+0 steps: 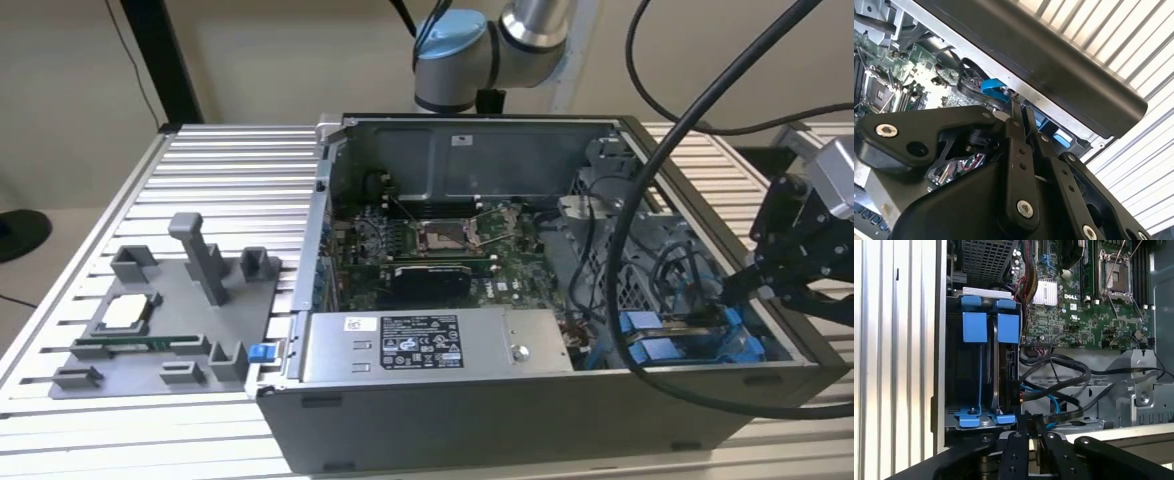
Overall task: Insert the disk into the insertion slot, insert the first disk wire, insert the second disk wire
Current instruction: 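Insert the second disk wire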
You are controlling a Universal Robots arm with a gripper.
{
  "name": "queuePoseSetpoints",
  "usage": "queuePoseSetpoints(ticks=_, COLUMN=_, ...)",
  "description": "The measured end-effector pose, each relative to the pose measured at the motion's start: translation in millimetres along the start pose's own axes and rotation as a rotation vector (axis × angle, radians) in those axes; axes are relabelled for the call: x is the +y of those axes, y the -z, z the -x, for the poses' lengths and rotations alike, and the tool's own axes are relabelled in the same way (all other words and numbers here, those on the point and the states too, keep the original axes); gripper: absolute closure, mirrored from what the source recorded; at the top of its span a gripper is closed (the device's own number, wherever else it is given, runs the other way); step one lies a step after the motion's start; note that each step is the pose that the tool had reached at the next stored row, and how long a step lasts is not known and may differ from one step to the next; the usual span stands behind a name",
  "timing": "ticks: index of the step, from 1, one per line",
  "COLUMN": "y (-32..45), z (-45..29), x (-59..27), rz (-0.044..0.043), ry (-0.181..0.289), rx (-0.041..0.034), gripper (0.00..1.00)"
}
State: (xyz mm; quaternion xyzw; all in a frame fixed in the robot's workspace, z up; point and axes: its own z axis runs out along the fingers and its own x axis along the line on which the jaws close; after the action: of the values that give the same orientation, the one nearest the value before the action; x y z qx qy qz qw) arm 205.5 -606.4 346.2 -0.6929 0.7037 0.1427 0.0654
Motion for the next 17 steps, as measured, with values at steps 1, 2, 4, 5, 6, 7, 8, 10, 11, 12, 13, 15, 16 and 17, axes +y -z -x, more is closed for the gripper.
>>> queuePoseSetpoints(ticks=1, y=0.9, z=0.3, x=0.1, rz=0.0003, ry=0.000, rx=-0.0047, gripper=1.00)
queuePoseSetpoints(ticks=2, y=2.4, z=0.8, x=0.3, rz=0.0006, ry=0.001, rx=-0.0070, gripper=1.00)
queuePoseSetpoints(ticks=4, y=6.5, z=2.0, x=1.0, rz=0.0020, ry=0.000, rx=-0.0087, gripper=1.00)
queuePoseSetpoints(ticks=5, y=9.3, z=2.8, x=1.6, rz=0.0027, ry=0.000, rx=-0.0089, gripper=1.00)
queuePoseSetpoints(ticks=6, y=11.9, z=3.6, x=2.3, rz=0.0033, ry=0.000, rx=-0.0090, gripper=1.00)
queuePoseSetpoints(ticks=7, y=15.2, z=4.7, x=3.2, rz=0.0041, ry=0.000, rx=-0.0091, gripper=1.00)
queuePoseSetpoints(ticks=8, y=18.3, z=5.6, x=4.2, rz=0.0042, ry=0.000, rx=-0.0090, gripper=1.00)
queuePoseSetpoints(ticks=10, y=23.9, z=7.3, x=6.3, rz=0.0043, ry=0.000, rx=-0.0092, gripper=1.00)
queuePoseSetpoints(ticks=11, y=26.6, z=8.2, x=7.4, rz=0.0043, ry=0.000, rx=-0.0093, gripper=1.00)
queuePoseSetpoints(ticks=12, y=29.0, z=8.9, x=8.4, rz=0.0043, ry=0.000, rx=-0.0094, gripper=1.00)
queuePoseSetpoints(ticks=13, y=31.4, z=9.6, x=9.6, rz=0.0043, ry=-0.001, rx=-0.0094, gripper=1.00)
queuePoseSetpoints(ticks=15, y=35.7, z=10.9, x=11.9, rz=0.0042, ry=-0.001, rx=-0.0096, gripper=1.00)
queuePoseSetpoints(ticks=16, y=37.6, z=11.5, x=12.8, rz=0.0042, ry=-0.001, rx=-0.0096, gripper=1.00)
queuePoseSetpoints(ticks=17, y=39.6, z=12.1, x=13.7, rz=0.0042, ry=-0.001, rx=-0.0098, gripper=1.00)
